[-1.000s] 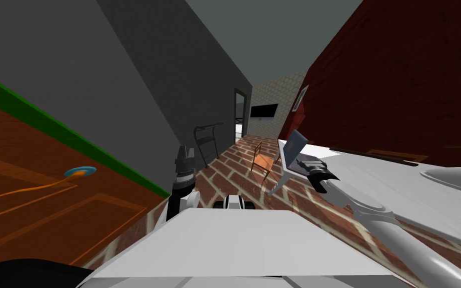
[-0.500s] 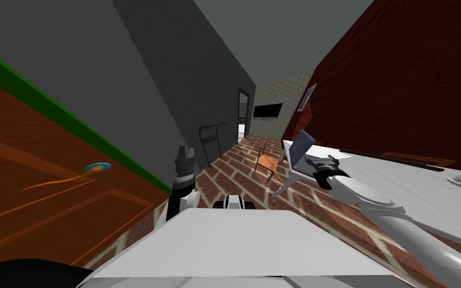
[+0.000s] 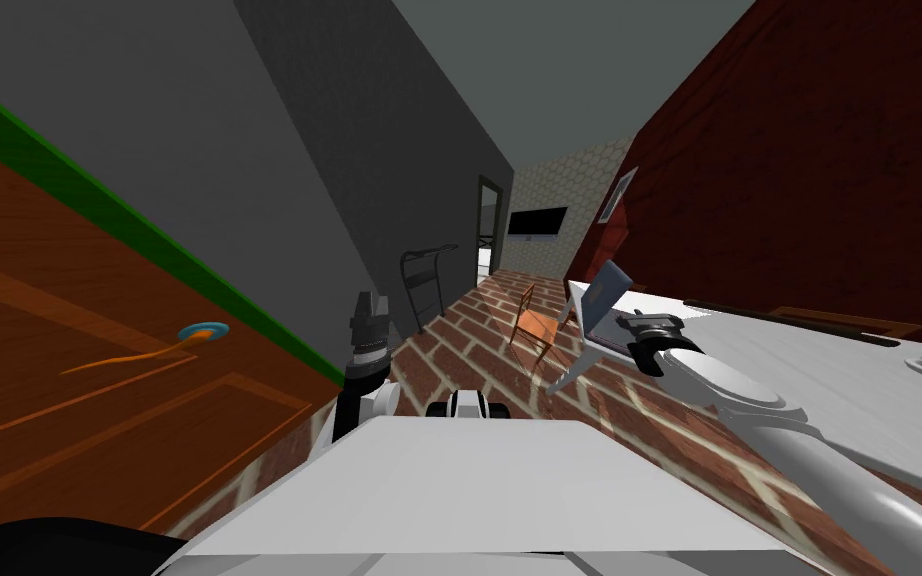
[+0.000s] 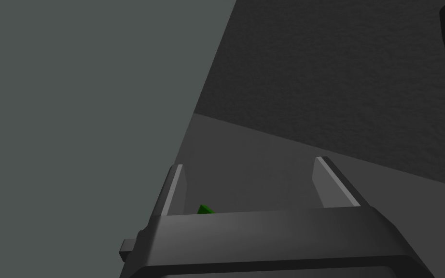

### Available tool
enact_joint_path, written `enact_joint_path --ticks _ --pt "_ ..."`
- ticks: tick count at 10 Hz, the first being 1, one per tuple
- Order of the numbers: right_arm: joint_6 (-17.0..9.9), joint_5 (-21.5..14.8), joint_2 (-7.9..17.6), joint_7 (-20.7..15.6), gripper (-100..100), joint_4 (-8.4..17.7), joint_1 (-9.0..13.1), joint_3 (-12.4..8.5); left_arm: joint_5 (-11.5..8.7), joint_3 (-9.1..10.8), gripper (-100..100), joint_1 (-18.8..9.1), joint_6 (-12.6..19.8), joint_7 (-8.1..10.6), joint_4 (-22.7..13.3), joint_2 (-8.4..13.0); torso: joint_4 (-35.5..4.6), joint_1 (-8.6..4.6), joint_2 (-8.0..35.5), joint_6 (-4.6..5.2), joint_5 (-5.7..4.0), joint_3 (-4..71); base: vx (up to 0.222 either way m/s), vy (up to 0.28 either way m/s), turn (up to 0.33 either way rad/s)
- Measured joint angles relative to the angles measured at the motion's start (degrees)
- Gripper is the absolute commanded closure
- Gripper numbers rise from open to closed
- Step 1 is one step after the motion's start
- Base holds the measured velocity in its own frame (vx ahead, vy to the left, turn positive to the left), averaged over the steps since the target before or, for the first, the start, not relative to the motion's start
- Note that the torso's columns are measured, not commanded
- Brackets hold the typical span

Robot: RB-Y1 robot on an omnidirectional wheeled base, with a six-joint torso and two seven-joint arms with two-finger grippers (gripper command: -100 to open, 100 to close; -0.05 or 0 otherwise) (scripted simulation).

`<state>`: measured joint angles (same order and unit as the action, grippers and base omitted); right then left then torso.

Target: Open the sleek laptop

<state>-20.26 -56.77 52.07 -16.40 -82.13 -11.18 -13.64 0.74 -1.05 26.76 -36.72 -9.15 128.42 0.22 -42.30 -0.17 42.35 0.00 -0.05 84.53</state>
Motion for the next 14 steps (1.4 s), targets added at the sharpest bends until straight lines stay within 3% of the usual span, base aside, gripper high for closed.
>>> enact_joint_path --ticks 2,7,10,11,14 --pt "0.50 -2.04 -3.56 1.65 100 -0.01 1.73 -0.79 0.00 0.01 0 0.00 0.00 0.00 0.00 0.01 -0.02 -0.07 0.05 0.01 -0.02 -0.04 -0.077 -0.131 -0.020" --pt "-0.52 -3.08 -10.94 3.70 100 -3.18 3.74 -1.64 0.00 0.00 0 0.00 0.00 0.00 0.00 0.00 0.05 0.37 -0.19 -0.01 0.11 0.12 -0.050 -0.103 -0.016" --pt "-0.46 -5.49 -16.45 5.90 100 -4.46 5.67 -2.61 0.00 0.00 0 0.00 0.00 0.00 0.00 0.00 -0.01 0.06 0.03 0.00 0.01 -0.02 -0.048 -0.088 -0.013" --pt "-0.49 -5.57 -16.63 6.04 -100 -4.51 5.74 -2.63 0.00 0.00 0 0.00 0.00 0.00 0.00 0.00 0.01 0.28 -0.08 0.00 0.07 0.04 0.046 0.074 -0.027" --pt "0.36 -4.05 -13.71 4.33 -100 -3.35 4.73 -3.34 0.00 -0.02 0 0.01 -0.01 0.00 0.01 -0.02 0.08 0.44 -0.30 -0.03 0.13 0.19 0.103 0.147 -0.025"
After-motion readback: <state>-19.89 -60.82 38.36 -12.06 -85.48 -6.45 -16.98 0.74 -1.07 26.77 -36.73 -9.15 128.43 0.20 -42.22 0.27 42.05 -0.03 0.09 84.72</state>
